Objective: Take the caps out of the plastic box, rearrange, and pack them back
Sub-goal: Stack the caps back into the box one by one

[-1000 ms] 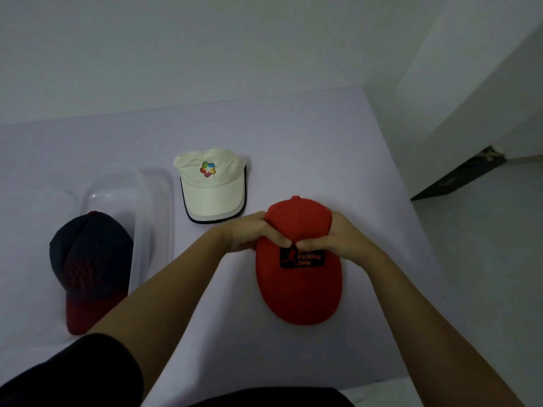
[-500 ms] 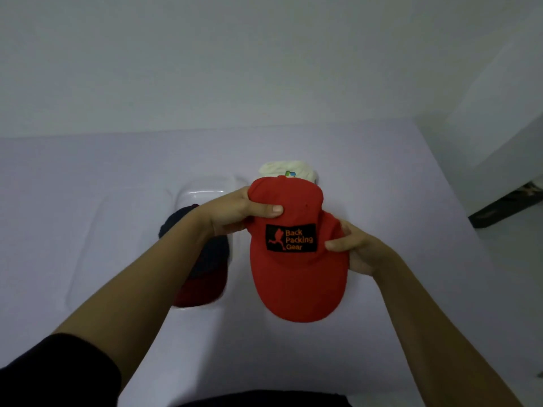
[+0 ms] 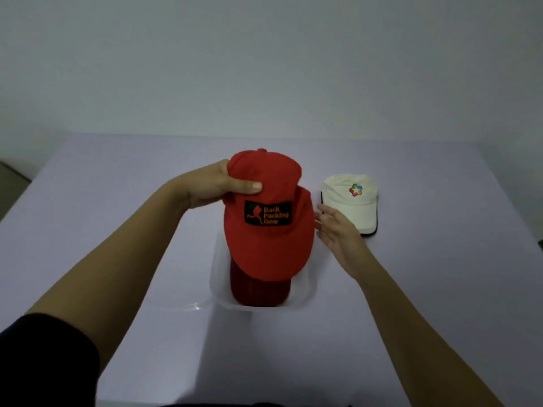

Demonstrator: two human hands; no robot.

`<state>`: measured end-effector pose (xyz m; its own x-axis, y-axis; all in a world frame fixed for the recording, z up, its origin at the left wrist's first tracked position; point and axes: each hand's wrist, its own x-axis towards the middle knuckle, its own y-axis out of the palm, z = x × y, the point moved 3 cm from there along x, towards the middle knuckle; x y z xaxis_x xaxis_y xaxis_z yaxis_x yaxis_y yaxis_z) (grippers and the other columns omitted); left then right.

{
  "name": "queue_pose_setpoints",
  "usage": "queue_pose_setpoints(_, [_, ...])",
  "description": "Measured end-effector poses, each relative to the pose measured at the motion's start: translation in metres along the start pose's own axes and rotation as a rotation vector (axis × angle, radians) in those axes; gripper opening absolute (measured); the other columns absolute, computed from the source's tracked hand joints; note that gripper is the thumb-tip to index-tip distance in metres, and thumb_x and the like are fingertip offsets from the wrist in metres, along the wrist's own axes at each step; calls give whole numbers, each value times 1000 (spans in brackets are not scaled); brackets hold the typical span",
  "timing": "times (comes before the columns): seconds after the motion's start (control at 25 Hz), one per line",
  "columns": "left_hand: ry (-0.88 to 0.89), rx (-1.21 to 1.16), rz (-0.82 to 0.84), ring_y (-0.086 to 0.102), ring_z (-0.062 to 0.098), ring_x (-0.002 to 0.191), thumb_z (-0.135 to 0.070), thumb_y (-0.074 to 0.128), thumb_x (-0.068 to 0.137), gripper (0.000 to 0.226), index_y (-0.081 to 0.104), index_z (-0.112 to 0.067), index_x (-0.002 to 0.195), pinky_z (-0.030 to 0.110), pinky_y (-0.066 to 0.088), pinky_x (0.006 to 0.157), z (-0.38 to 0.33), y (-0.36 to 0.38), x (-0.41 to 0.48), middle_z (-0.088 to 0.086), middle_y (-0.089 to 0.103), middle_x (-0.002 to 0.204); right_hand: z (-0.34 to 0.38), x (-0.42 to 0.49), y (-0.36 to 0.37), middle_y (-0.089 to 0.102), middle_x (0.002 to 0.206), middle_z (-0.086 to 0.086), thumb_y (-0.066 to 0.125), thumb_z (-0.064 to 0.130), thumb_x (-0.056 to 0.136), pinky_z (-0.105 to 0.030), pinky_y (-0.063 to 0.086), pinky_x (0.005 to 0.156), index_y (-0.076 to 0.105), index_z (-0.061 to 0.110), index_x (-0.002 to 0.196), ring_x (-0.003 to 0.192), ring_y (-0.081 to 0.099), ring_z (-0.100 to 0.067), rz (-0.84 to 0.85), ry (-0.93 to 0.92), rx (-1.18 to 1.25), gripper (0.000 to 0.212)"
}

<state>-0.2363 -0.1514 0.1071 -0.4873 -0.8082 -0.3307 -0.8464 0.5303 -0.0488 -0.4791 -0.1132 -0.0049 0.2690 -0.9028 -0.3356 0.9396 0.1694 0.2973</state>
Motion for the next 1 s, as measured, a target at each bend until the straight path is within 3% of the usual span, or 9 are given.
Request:
queue_pose_setpoints(0.04, [26,25,-51,69,17,101,-41,88,49,61,70,-22,104,24,57,77,-4,-16,-3,0,73,108,-2,6,8,58,126,-7,62,10,85,-29,45,96,47,11,131,115,57,-20,-89,-22,-246,48])
queue_pose_setpoints(0.12, [78,71,-126,67,18,105,-48,88,45,67,70,-25,105,26,56,82,-15,-42,-6,0,72,111,-12,20,28,54,130,-5,63,7,83,-31,42,101,45,14,132,124,51,-21,-74,-55,-655,53])
queue_pose_setpoints(0.28, [155,151,-166,67,17,106,-37,82,64,48,68,-28,110,29,56,88,-39,-71,2,0,71,114,-37,52,58,21,155,-4,82,51,53,-44,31,113,5,21,149,140,26,-23,135,81,-995,127])
queue_pose_setpoints(0.36, [171,191,-185,68,15,104,-29,74,71,41,66,-26,111,26,56,86,-46,-76,10,0,71,113,-43,65,59,14,157,-8,88,40,51,-45,29,114,-10,18,149,142,23,-27,185,240,-994,140])
queue_pose_setpoints(0.44, [171,217,-203,68,14,102,-28,71,72,41,65,-25,113,25,56,85,-46,-78,21,-1,71,112,-43,71,59,29,152,-10,90,26,55,-41,35,109,1,14,148,135,35,-27,236,286,-1008,129])
queue_pose_setpoints(0.56, [151,258,-206,68,16,103,-26,70,78,38,63,-23,115,29,56,88,-36,-78,38,3,70,114,-32,67,63,48,137,-8,89,26,56,-38,45,99,21,17,140,120,50,-24,294,175,-1082,109])
queue_pose_setpoints(0.8, [122,154,-196,67,15,104,-20,69,82,34,63,-24,115,28,55,89,-3,-72,68,2,69,115,-28,29,61,56,129,-7,82,30,65,-36,48,93,13,19,143,110,58,-26,343,-67,-1231,105])
queue_pose_setpoints(1.0, [20,170,-151,68,15,100,-20,71,80,33,66,-19,112,25,56,85,18,-68,78,4,70,113,-33,15,64,42,143,3,74,41,72,-36,26,111,6,25,147,123,46,-16,324,-174,-1341,103])
